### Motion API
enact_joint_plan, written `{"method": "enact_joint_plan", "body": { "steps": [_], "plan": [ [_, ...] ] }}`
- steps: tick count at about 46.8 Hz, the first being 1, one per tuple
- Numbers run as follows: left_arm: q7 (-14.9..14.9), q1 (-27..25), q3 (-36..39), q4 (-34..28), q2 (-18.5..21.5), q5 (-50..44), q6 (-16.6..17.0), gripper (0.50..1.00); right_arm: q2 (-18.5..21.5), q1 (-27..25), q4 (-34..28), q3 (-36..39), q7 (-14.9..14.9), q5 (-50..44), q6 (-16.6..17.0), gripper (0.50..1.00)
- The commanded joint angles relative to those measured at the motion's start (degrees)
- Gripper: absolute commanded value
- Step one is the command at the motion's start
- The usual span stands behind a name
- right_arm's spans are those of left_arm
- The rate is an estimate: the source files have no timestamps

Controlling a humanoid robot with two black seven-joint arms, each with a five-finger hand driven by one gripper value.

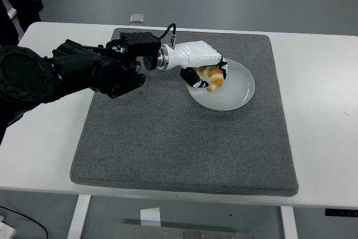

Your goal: Place the bread on the plate

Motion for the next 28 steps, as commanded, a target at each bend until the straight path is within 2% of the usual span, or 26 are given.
{"method": "enact_joint_plan", "body": {
  "steps": [1,28],
  "plan": [
    [0.0,0.8,0.0,0.2,0.0,0.9,0.5,0.500,0.0,0.0,0.0,0.0,0.0,0.0,0.0,0.932],
    [0.0,1.9,0.1,1.3,0.0,1.8,1.1,0.500,0.0,0.0,0.0,0.0,0.0,0.0,0.0,0.932]
  ]
}}
